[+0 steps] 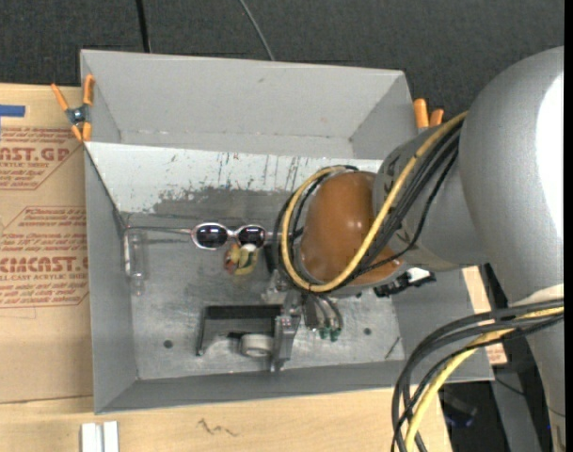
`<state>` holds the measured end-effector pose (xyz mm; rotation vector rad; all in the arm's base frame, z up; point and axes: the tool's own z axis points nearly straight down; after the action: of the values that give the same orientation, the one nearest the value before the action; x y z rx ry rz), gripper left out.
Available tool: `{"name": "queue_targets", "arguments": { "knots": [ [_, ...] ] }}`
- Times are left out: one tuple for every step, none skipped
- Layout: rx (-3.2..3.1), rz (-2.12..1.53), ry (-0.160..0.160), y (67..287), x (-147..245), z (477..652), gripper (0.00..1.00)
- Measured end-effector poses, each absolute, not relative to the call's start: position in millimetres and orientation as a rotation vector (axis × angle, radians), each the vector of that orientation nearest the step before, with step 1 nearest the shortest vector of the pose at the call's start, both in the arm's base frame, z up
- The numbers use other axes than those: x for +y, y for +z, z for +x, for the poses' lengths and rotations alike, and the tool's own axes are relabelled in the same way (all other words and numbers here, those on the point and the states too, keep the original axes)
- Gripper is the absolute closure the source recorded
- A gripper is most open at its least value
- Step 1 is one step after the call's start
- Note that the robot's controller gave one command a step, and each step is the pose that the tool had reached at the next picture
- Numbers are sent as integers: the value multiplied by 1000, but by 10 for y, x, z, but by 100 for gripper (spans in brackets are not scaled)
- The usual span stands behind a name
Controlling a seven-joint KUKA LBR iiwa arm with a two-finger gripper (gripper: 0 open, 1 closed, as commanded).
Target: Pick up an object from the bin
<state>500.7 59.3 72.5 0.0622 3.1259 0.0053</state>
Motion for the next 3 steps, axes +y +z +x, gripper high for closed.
{"name": "queue_targets", "arguments": {
  "knots": [
    [3126,62,5,725,593,5007,100],
    [3145,70,0,1846,662,4840,100],
    [3146,71,0,1846,662,4839,100]
  ]
}}
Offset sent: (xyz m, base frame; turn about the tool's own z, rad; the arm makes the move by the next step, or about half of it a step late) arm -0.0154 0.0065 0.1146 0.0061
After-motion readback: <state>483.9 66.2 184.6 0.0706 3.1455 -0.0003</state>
